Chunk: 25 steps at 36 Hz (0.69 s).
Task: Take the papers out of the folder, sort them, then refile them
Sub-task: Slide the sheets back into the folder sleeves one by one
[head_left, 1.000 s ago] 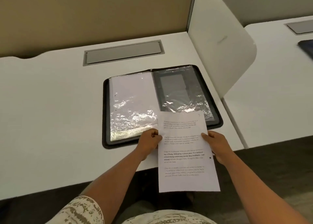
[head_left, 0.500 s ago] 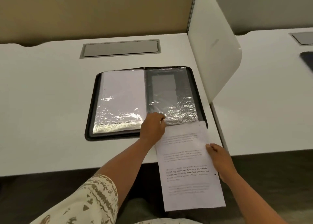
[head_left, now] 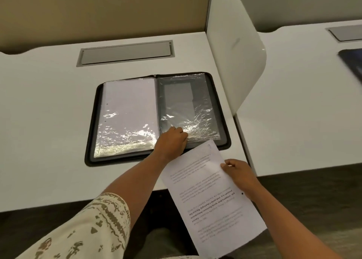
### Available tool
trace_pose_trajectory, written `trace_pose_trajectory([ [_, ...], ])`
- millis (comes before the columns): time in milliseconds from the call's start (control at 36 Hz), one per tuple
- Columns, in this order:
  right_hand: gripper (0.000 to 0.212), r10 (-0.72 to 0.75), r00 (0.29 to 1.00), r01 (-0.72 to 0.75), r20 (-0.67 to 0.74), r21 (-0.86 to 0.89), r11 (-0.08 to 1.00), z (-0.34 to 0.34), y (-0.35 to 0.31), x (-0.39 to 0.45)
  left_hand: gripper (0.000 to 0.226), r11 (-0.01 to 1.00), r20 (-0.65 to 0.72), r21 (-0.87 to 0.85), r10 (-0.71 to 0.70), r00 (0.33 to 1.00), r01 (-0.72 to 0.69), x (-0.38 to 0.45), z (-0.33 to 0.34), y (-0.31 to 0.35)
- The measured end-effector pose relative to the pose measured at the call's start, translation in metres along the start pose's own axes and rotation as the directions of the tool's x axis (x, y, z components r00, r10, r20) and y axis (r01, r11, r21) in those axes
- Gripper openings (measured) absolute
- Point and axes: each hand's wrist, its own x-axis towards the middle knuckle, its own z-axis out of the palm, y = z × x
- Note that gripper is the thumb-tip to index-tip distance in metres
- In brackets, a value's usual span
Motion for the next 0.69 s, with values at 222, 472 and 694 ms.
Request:
trace_pose_trajectory([
  [222, 0.019, -0.039, 0.999, 0.036, -0.025, -0.11, 0.993, 0.0, -0.016, 0.006, 0.026, 0.999, 0.014, -0.043, -0.005, 1.0, 0.005, 0.006, 0.003, 0.002],
  [472, 0.019, -0.011, 1.0, 0.008, -0.024, -0.114, 0.993, -0.003, -0.031, 0.02, 0.023, 0.997, -0.026, -0.077, -0.002, 1.0, 0.0, 0.003, 0.002, 0.002],
  [694, 0.023, -0.003, 0.998, 0.005, -0.063, 0.023, 1.0, -0.015, -0.037, 0.025, 0.021, 0.996, -0.039, -0.082, 0.029, 0.999, -0.032, 0.002, 0.002, -0.001],
])
